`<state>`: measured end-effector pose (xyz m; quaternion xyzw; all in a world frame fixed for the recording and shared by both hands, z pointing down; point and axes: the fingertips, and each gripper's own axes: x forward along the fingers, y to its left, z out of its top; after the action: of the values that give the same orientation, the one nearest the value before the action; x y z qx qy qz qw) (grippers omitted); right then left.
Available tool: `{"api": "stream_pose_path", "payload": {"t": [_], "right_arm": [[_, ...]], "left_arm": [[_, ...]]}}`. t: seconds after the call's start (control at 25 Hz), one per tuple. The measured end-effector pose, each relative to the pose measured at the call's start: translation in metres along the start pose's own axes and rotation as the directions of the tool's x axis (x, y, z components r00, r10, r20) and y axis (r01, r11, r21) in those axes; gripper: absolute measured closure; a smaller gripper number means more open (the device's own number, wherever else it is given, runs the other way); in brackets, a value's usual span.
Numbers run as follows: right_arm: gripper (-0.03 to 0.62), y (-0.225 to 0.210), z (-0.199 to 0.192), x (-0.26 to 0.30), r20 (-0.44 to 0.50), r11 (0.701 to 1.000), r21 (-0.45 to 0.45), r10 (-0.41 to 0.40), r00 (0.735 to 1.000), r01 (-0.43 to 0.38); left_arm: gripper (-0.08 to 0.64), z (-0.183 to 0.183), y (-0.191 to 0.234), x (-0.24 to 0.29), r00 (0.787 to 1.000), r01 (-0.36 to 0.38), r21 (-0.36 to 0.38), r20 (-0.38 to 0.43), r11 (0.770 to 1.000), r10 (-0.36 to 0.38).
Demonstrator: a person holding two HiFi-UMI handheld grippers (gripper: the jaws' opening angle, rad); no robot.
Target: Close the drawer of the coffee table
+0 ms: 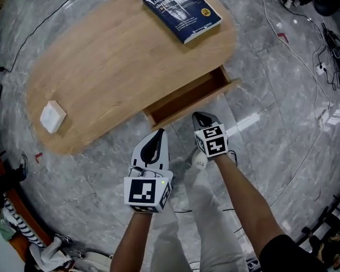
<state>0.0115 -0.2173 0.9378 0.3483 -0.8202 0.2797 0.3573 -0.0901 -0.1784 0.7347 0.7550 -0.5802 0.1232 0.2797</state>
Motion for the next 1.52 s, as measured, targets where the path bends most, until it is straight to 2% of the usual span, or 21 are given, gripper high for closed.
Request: {"api": "stream_pose_path", "payload": {"t": [0.44, 0.64, 0.84, 1.0, 1.52], "right_arm": [[0.581, -0.003, 0.014, 0.009, 0.010, 1.000, 0.010, -0.023, 1.000, 0.023], [0.580, -0.005, 0.014, 0.008, -0.013, 0.999, 0.008, -0.044, 0.999, 0.044], [0.580, -0.004, 0.015, 0.008, -0.013, 0.998, 0.030, -0.047, 0.999, 0.048], [0.580, -0.006, 0.019, 0.011, -0.006, 0.997, 0.054, -0.050, 0.999, 0.050], [0.580, -0.009, 0.037, 0.022, 0.000, 0.998, 0.050, -0.043, 0.999, 0.043]], "left_arm": [[0.562, -0.005, 0.013, -0.005, 1.000, -0.027, -0.019, -0.004, 0.999, 0.027], [0.561, -0.010, 0.013, -0.005, 1.000, -0.029, -0.034, -0.008, 0.999, 0.029], [0.561, -0.012, 0.015, -0.005, 1.000, -0.030, -0.077, 0.001, 0.997, 0.030], [0.563, -0.013, 0.016, -0.004, 1.000, -0.031, -0.082, 0.000, 0.996, 0.031], [0.561, -0.015, 0.022, 0.005, 0.999, -0.047, -0.100, -0.009, 0.994, 0.047]]}}
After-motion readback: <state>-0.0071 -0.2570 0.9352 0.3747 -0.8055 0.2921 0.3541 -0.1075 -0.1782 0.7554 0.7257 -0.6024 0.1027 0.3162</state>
